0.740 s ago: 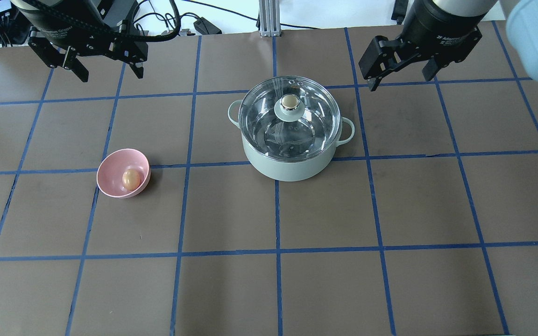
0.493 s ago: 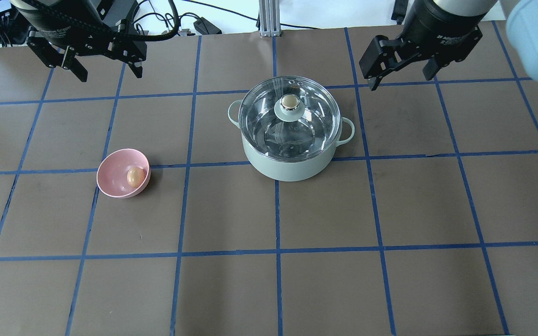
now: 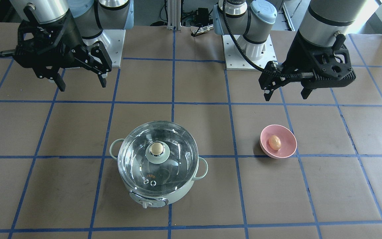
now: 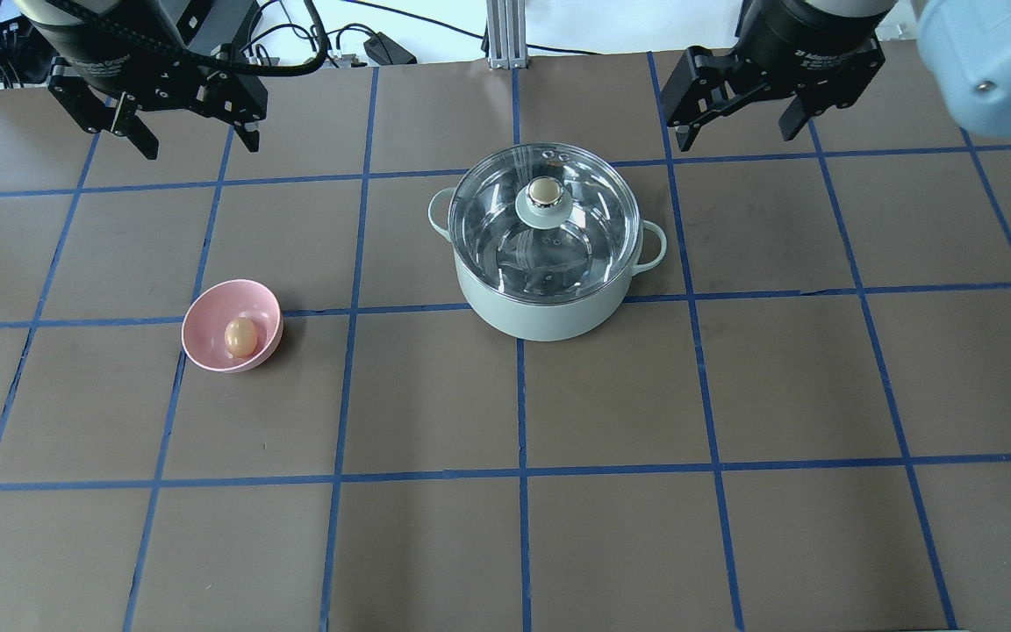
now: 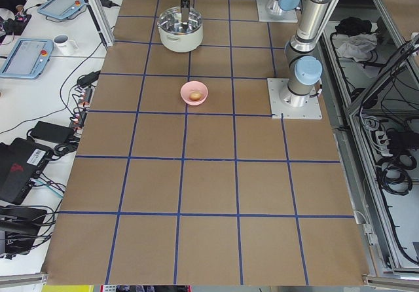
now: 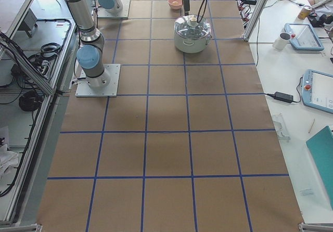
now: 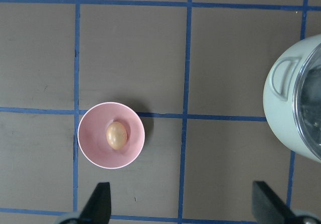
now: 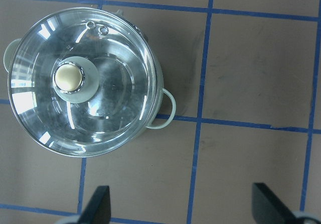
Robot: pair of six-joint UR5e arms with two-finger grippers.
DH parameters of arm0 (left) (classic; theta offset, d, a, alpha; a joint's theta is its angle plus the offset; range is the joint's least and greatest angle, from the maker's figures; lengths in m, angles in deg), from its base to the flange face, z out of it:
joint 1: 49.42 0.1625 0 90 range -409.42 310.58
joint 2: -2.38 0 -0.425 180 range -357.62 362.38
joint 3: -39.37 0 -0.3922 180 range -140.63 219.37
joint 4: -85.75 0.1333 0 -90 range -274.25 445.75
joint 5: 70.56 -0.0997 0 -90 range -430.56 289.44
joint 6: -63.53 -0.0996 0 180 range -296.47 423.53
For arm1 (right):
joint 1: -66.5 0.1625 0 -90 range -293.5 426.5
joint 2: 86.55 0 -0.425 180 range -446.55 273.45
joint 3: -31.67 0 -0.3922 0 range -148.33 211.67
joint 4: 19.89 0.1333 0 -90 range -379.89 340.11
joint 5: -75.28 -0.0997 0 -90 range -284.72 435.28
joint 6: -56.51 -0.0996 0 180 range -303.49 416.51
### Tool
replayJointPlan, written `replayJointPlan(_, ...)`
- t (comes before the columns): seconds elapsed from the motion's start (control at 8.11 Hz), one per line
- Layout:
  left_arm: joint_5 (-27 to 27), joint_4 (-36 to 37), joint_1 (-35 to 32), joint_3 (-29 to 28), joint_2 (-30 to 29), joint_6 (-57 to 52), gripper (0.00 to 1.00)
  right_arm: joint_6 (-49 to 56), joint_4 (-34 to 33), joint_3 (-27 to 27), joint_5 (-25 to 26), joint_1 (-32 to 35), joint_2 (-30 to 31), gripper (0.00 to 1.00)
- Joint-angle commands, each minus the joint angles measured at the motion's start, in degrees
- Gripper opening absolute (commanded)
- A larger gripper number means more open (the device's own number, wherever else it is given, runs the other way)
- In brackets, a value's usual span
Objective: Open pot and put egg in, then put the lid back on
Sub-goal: 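Lower the left gripper to the egg while the right descends to the knob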
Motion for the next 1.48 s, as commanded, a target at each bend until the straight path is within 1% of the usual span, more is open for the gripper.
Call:
replayJointPlan(0.0, 0.3, 6.86, 10.65, 9.34, -1.17, -7.18, 1.0, -14.16, -9.16, -2.74, 0.96, 8.26, -8.75, 1.0)
replayJointPlan(0.12, -0.31, 13.61, 10.79, 14.09, -3.53, -7.29, 1.0, -19.26, -12.86, -4.67, 1.31, 10.82, -13.23, 1.0)
replayJointPlan(0.37, -0.14, 18.31, 10.79, 16.85, -10.2, -7.2, 1.0, -24.99, -16.39, -5.3, 4.64, 14.52, -19.14, 1.0)
replayJointPlan(0.49, -0.57, 18.25, 10.79, 17.3, -13.11, -6.59, 1.0, -25.2, -17.71, -5.13, 7.18, 14.62, -20.73, 1.0)
replayJointPlan(0.62, -0.4, 18.34, 10.87, 18.26, -14.27, -6.58, 1.0, -25.2, -17.81, -4.78, 7.81, 14.62, -21.18, 1.0)
replayJointPlan(0.86, -0.66, 18.69, 10.87, 18.79, -16.29, -6.41, 1.0, -28.34, -18.08, -3.63, 7.12, 14.62, -22.41, 1.0)
replayJointPlan(0.99, -1.53, 18.77, 10.87, 19.14, -17.69, -6.58, 1.0, -28.8, -18.08, -3.54, 6.94, 14.71, -22.68, 1.0)
replayJointPlan(1.23, -3.64, 18.34, 10.87, 19.23, -18.14, -7.55, 1.0, -29.94, -17.99, -3.46, 6.94, 15.06, -23.21, 1.0)
replayJointPlan(1.36, -3.48, 18.34, 10.87, 19.32, -18.76, -7.55, 1.0, -29.6, -18.08, -3.54, 7.03, 15.06, -23.21, 0.96)
